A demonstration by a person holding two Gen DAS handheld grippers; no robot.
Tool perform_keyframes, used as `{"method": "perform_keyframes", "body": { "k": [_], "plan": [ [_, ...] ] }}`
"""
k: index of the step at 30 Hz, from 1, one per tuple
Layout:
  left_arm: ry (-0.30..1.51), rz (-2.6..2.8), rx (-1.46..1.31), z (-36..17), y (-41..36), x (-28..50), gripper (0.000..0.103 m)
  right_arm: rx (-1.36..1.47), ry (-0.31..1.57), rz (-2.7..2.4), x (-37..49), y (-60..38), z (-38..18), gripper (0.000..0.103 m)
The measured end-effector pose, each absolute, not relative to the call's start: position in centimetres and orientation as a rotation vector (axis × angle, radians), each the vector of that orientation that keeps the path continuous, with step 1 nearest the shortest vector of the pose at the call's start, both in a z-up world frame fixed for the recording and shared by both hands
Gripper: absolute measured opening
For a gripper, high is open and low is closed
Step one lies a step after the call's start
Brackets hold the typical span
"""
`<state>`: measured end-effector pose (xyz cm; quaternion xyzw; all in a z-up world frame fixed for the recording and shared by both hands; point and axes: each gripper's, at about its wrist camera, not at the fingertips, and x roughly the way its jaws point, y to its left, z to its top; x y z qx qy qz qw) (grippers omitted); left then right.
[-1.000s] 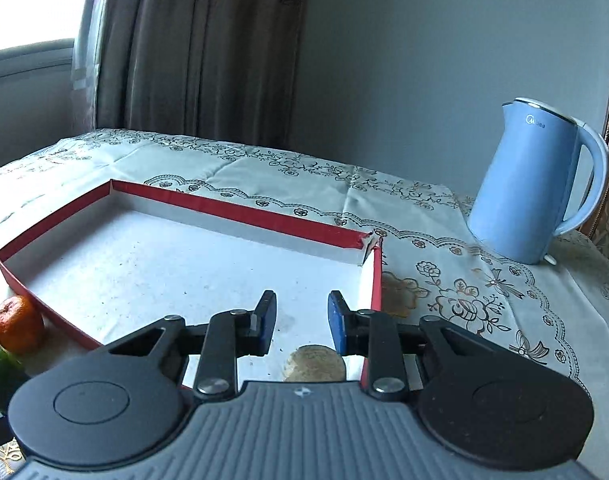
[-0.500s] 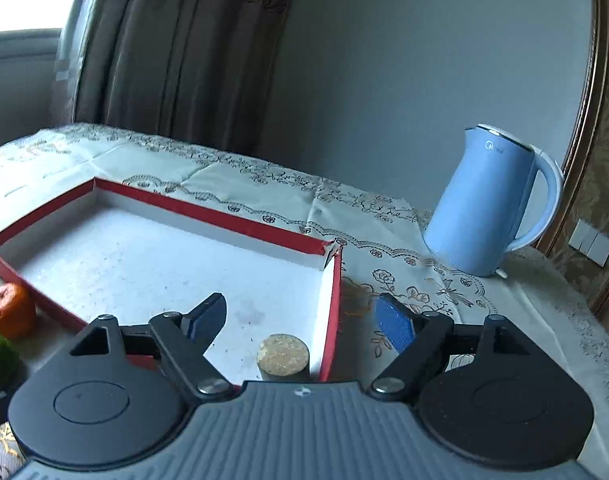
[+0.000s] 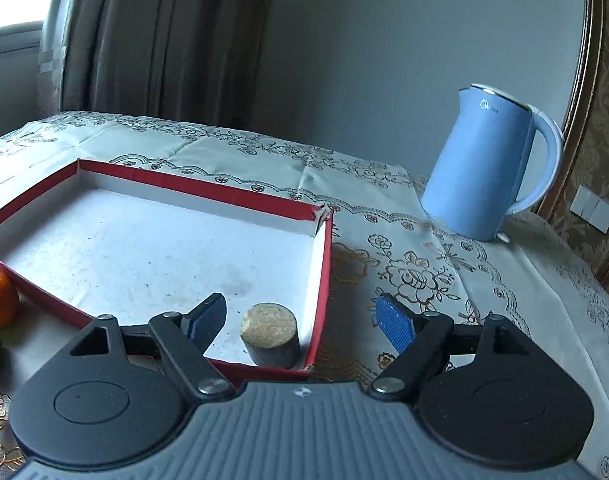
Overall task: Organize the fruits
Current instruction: 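Carry the eggplant slice into the tray and open the right gripper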
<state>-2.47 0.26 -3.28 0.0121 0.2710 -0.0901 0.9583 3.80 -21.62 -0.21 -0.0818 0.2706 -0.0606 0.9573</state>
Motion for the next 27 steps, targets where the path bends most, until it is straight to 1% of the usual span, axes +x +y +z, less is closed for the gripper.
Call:
{"method": "perform_keyframes", "body": {
  "k": [9,13,16,19,27],
  "plan": [
    [0.530,-0.188,0.044,-3.1,0.3,-3.1,0.103,-0.092,0.535,-0.122,2.9,-22.9,-0.4,0.082],
    [0.491,-0.160,0.086,-2.7,1.5,-4.7,0.103,0.010,0.492,-0.156,0.8,-25.2,-0.8,0.097],
    [0.472,-0.127,0.062,-2.2,3.0,-5.2,0.103,0.079,0.470,-0.197,0.0,-26.9,-1.4,0.098],
    [0.495,-0.134,0.036,-2.0,3.7,-4.7,0.103,0.128,0.483,-0.222,0.0,-28.2,-2.0,0.098],
    [0.497,-0.091,0.046,-1.7,4.6,-2.9,0.103,0.141,0.473,-0.239,0.0,-28.6,-2.5,0.098]
  ]
}}
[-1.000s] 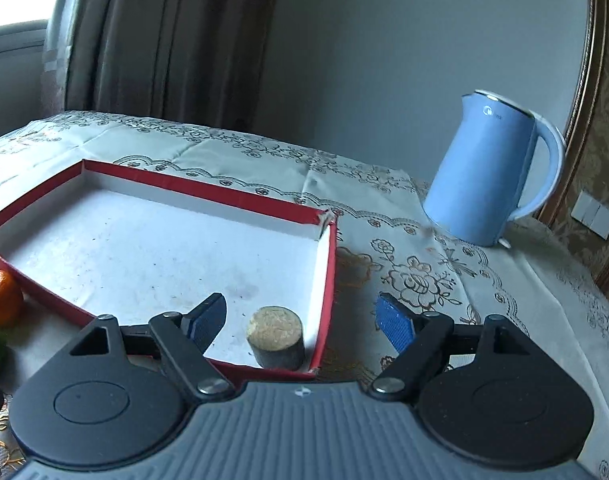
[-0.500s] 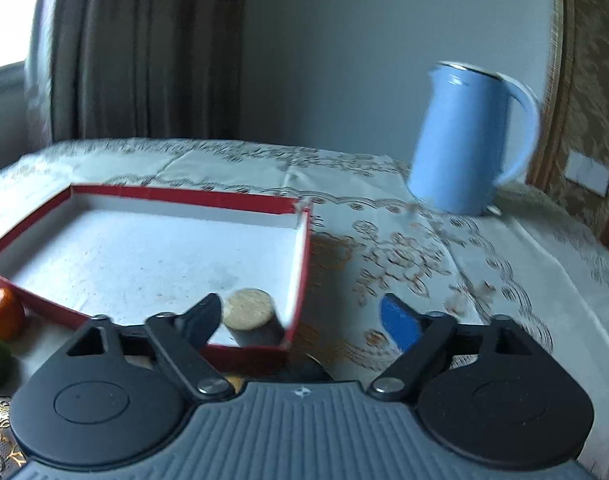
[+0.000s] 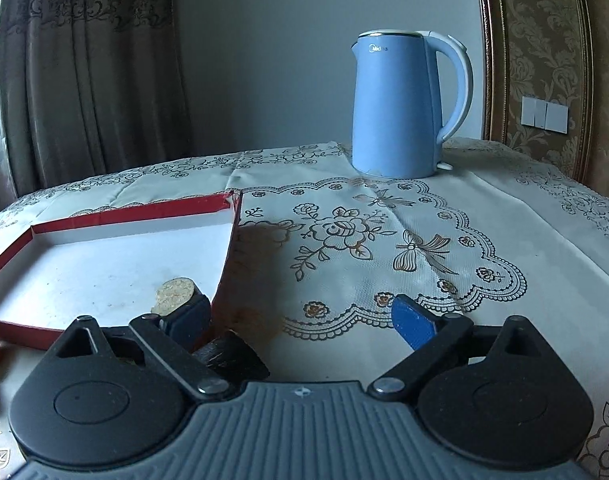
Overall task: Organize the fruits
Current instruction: 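Carry the eggplant slice into the tray and open the right gripper, then grasp the mandarin in front of the tray with the left gripper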
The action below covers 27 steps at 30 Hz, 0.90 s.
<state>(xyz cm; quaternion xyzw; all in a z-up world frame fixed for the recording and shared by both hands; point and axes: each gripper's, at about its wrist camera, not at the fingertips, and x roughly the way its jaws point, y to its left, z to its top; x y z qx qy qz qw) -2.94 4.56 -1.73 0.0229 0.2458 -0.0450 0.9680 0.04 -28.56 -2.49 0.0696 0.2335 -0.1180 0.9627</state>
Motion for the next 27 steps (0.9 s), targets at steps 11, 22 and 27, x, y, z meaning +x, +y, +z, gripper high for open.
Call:
{"method": "perform_keyframes", "body": {
  "k": [11,22,27],
  "plan": [
    [0.580,-0.112,0.057,-2.1,5.4,-0.1,0.103,0.110,0.444,-0.273,-0.2,-28.3,-2.4,0.098],
    [0.595,-0.189,0.090,-2.9,4.9,0.1,0.064,0.082,0.445,-0.281,-0.1,-27.9,-2.4,0.098],
    [0.612,-0.246,0.074,-3.2,4.5,0.1,0.040,0.078,0.447,-0.282,-0.1,-27.9,-2.4,0.098]
  ]
}}
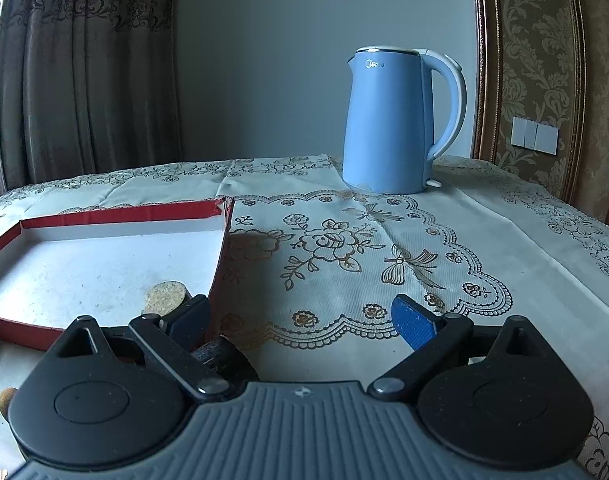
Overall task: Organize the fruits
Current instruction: 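Grasp the mandarin in front of the tray with the left gripper, then lower the mandarin into the tray and open the left gripper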
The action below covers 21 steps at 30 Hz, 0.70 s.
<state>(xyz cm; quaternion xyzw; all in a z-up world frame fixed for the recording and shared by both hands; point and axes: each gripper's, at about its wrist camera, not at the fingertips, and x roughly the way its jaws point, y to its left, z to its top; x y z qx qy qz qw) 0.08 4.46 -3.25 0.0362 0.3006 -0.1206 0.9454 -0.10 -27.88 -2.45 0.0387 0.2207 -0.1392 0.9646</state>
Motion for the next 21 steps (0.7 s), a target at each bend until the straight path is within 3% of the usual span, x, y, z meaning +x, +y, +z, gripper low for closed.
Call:
{"method": "perform_keyframes", "body": {
  "k": [21],
  "plan": [
    [0.522,-0.219,0.038,1.1,3.3,2.7,0.040,0.079,0.445,-0.291,-0.1,-27.9,-2.4,0.098]
  ]
}}
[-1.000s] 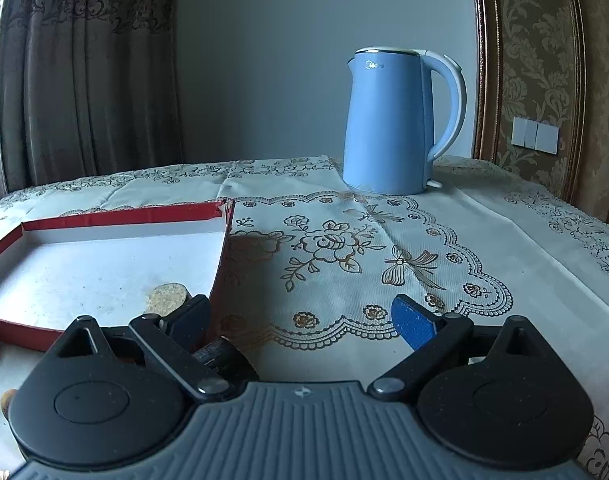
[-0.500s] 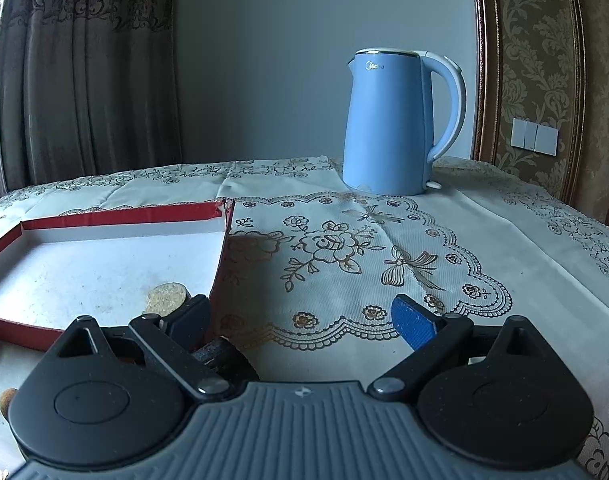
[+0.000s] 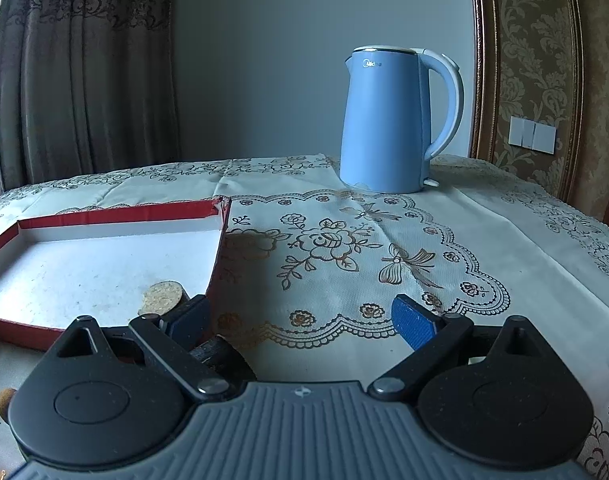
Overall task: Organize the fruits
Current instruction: 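Lower the mandarin into the tray and open the left gripper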
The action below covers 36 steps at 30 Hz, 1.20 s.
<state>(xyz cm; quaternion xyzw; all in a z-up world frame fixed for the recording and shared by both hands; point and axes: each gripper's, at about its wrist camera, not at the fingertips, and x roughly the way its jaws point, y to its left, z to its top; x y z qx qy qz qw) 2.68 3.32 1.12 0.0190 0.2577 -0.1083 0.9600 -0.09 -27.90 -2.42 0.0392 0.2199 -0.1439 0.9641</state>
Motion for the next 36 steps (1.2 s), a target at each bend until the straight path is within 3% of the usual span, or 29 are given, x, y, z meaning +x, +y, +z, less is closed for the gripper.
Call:
{"method": "perform_keyframes", "body": {
  "k": [18,29,36],
  "plan": [
    [0.634,-0.123,0.042,-0.8,1.3,14.3,0.040,0.090,0.454,-0.298,0.0,-28.2,-2.5,0.098],
    [0.645,-0.120,0.076,-2.1,0.8,14.8,0.041,0.082,0.464,-0.298,0.4,-28.0,-2.6,0.098],
    [0.631,-0.131,0.067,-1.7,1.0,13.9,0.050,0.084,0.466,-0.300,0.4,-28.0,-2.7,0.098]
  ]
}}
